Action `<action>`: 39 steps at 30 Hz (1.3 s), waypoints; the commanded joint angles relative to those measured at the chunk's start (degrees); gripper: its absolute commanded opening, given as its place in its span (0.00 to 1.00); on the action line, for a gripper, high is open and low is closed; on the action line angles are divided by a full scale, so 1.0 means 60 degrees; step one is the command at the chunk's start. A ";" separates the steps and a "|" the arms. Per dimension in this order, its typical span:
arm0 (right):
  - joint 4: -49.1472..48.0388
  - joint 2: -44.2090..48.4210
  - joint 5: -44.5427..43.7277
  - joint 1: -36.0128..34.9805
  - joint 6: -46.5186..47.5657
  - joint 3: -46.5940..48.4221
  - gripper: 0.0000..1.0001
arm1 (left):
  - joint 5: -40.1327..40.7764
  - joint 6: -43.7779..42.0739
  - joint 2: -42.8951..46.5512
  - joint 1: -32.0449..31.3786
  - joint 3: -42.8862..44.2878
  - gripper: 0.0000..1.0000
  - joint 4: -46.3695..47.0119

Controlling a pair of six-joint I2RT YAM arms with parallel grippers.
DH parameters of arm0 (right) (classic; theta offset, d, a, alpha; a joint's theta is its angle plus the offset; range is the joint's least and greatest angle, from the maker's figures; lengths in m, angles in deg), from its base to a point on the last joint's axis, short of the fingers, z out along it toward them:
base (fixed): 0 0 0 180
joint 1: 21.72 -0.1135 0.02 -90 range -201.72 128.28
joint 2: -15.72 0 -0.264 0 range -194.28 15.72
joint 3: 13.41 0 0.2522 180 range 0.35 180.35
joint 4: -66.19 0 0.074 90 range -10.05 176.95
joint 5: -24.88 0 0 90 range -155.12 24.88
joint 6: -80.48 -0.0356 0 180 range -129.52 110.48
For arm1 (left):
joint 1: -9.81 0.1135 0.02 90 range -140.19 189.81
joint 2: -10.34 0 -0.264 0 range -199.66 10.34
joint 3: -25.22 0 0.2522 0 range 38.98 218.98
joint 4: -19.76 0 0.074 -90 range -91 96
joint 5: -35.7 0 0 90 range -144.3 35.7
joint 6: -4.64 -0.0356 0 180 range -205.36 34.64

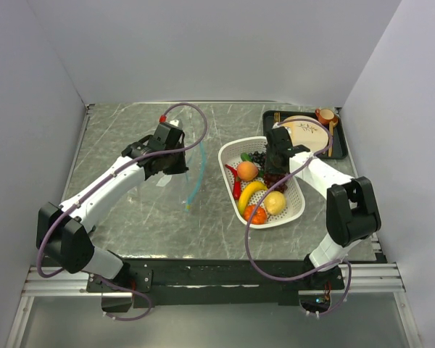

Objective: Place the food in the zip-top bag and seal the zipper
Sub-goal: Open the zipper of the food storage bag, then pick up the fake fruit from the bin.

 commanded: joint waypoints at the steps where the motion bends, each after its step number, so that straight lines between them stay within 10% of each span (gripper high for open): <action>1: 0.0115 0.0134 0.0037 0.0092 0.0074 0.0011 0.27 | -0.0165 -0.0026 0.0178 0.0047 0.0004 0.01 0.0337; 39: -0.0719 0.3885 0.3727 -0.0377 -0.1493 0.0552 0.04 | -0.0517 -0.0041 0.0339 0.0164 -0.0230 0.01 0.0659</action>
